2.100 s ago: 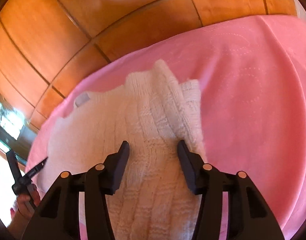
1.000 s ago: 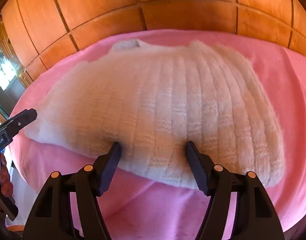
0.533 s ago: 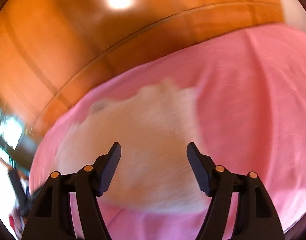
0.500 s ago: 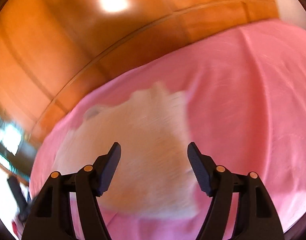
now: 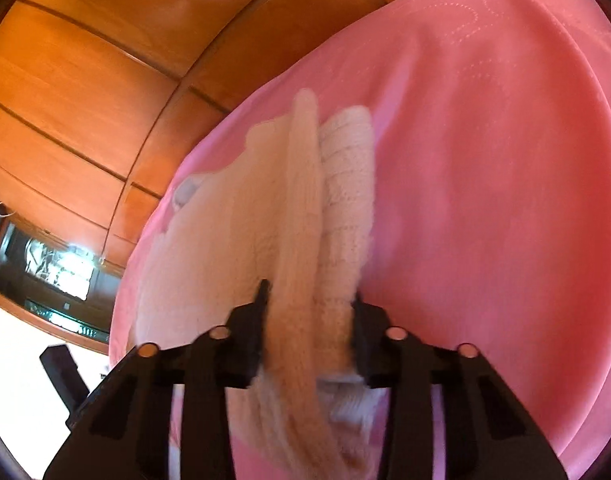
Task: Fold small clothes
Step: 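Grasp the sweater side with the right tool and fold it across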
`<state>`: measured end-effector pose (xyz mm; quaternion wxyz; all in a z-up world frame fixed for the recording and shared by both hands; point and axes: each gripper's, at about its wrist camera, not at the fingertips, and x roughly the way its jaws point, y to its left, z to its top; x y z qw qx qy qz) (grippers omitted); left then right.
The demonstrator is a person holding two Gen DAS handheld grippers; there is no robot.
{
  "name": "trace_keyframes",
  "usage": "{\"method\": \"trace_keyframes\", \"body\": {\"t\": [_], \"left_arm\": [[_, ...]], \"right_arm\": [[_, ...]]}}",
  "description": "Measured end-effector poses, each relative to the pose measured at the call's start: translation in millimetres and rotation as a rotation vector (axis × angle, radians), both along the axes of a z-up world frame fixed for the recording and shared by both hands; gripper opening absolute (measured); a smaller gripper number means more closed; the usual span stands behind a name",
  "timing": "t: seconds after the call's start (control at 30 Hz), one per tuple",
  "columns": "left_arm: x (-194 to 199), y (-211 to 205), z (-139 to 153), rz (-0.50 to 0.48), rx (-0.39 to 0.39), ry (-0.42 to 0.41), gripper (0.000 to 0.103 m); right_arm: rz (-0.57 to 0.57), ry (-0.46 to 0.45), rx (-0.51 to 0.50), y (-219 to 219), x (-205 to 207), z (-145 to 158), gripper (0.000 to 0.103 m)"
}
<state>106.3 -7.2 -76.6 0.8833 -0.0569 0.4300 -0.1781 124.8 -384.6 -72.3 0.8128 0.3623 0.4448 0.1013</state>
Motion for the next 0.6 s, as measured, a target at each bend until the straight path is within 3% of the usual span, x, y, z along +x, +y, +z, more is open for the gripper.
{"method": "trace_keyframes", "body": {"t": [0.1,0.23,0.37,0.6], "left_arm": [[4.2,-1.7,-0.1,-0.006,-0.022,0.014,0.064],[5.4,3.2,4.3,-0.027,-0.063,0.021,0.064],[5.2,11.1,9.3,-0.024,-0.106,0.022,0.064],[9.4,53.3,27.2,0.026,-0.264,0.026,0.064]], "right_arm": [[-0.010,-0.010,0.013,1.8,-2.7,6.0,0.023],[0.024,-0.079,0.043,17.6,0.5,37.8,0.021],[0.106,-0.142,0.090,53.4,10.9,73.7,0.020],[0.217,-0.241,0.174,129.9,44.5,121.8,0.016]]}}
